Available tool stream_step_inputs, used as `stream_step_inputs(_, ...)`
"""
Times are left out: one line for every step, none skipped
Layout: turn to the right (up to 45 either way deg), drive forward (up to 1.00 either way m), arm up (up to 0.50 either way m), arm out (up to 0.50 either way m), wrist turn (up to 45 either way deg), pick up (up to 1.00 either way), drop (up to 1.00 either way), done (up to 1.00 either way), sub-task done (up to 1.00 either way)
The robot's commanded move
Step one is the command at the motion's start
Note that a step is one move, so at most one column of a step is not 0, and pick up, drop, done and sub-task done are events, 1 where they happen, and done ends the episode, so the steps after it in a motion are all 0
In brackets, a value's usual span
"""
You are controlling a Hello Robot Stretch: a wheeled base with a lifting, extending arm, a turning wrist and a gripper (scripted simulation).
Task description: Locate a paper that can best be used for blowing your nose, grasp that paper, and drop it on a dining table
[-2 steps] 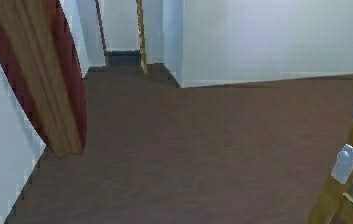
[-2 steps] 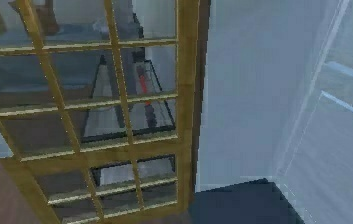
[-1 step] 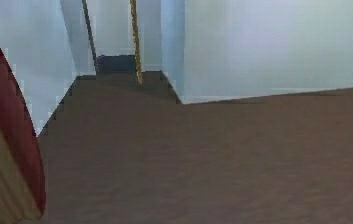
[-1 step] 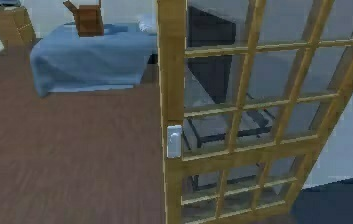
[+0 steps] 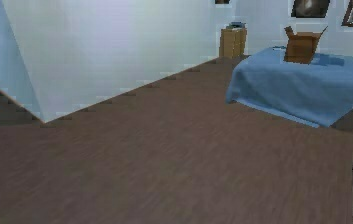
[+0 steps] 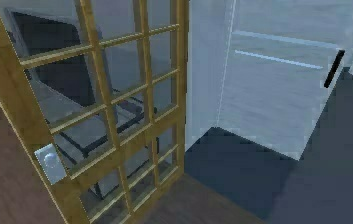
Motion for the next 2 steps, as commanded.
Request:
stream_step_inputs(0.0, 0.20, 0.00, 0.00, 0.0, 0.00, 0.00, 0.00, 0.00)
stream_step_inputs(-6.0, 0.00, 0.00, 0.00, 0.0, 0.00, 0.00, 0.00, 0.00)
